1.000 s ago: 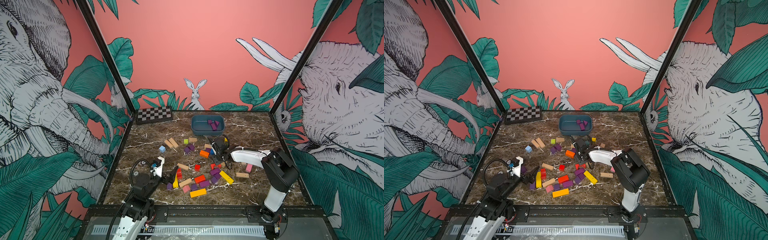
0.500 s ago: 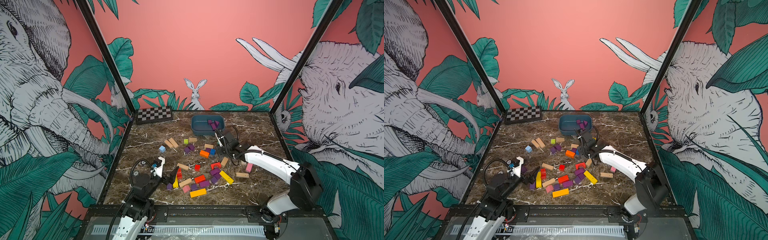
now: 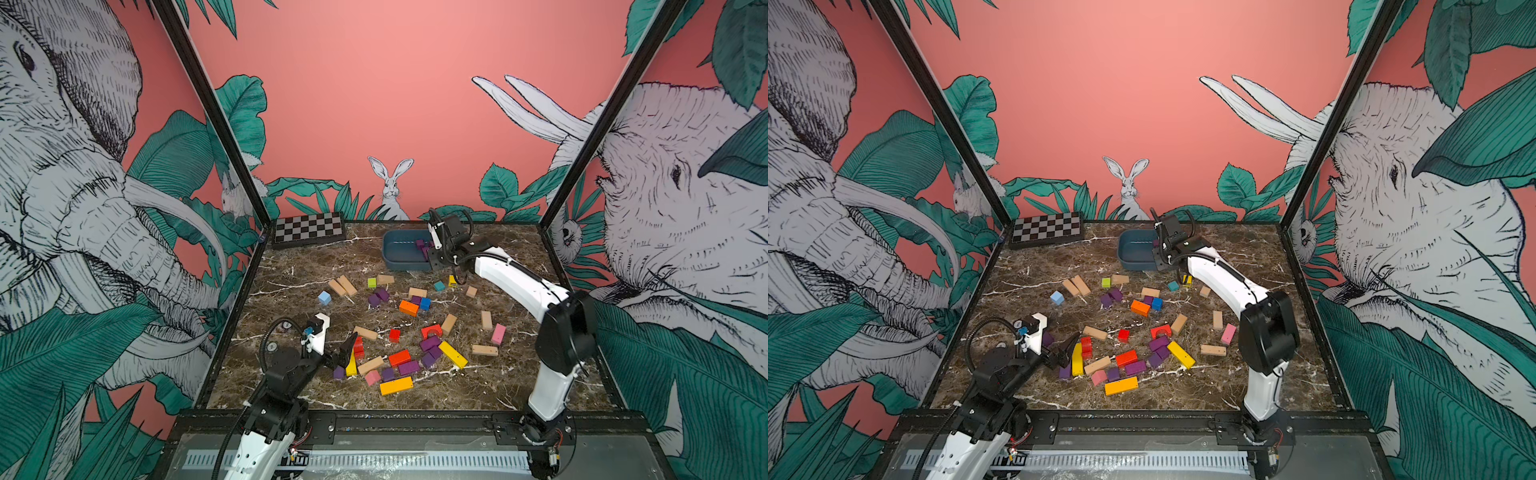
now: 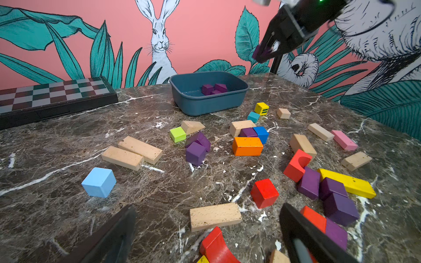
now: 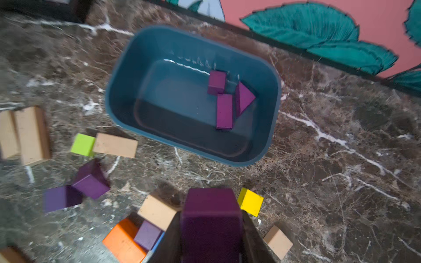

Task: Pick purple bricks into the storage bin
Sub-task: Place the building block in the storage box.

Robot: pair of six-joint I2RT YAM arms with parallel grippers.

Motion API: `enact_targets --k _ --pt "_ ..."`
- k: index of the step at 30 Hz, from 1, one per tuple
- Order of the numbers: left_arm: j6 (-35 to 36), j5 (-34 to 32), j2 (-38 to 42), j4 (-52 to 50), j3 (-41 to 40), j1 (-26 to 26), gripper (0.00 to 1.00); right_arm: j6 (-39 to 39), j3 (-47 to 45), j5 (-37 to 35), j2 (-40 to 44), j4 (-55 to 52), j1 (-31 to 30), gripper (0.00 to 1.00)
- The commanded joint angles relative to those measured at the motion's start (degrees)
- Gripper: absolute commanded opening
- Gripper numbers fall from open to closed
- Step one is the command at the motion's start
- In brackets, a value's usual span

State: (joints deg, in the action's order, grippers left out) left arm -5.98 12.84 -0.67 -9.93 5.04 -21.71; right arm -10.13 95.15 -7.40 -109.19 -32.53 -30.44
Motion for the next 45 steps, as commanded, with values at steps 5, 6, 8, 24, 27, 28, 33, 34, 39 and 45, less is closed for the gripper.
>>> enact_targets --k 5,6,8,24,27,28,33,34,39,45 --pt "0.4 0.0 0.2 0.7 -0.8 -0.1 0.99 3.7 15.8 2.2 -13.1 -2.6 1.9 0.13" --pt "0.4 -0.1 0.1 0.7 -0.8 -0.1 0.99 4.0 17.2 1.8 -14.6 -2.3 1.9 0.13" --pt "0.3 -0.3 -0.2 1.0 -0.9 -0.2 0.99 4.4 20.3 0.7 -17.5 -1.5 1.9 0.12" --pt "0.5 0.1 -0.2 1.1 -0.8 -0.1 0.99 2.6 43.1 4.2 -39.2 2.2 2.1 0.13" --pt "0.5 -0.1 0.4 0.8 -0.8 -0.1 0.99 2.1 43.1 4.1 -40.2 4.6 2.0 0.13" --pt "0.6 0.0 0.3 0.9 -0.8 -0.1 0.99 2.1 43.3 3.9 -40.5 5.0 2.0 0.13" --pt "0.6 0.1 0.4 0.9 -0.9 -0.2 0.99 2.2 45.5 3.0 -41.8 4.6 2.0 0.15" --pt "0.6 0.1 0.4 0.8 -0.9 -0.2 0.99 2.3 45.9 2.7 -42.1 4.4 2.1 0.15" --pt "0.7 0.3 0.4 0.8 -0.8 -0.2 0.99 2.7 47.6 1.5 -43.0 2.9 2.1 0.19" --pt "0.7 0.4 0.4 0.8 -0.8 -0.1 0.99 2.8 48.1 0.0 -43.4 2.1 2.1 0.21"
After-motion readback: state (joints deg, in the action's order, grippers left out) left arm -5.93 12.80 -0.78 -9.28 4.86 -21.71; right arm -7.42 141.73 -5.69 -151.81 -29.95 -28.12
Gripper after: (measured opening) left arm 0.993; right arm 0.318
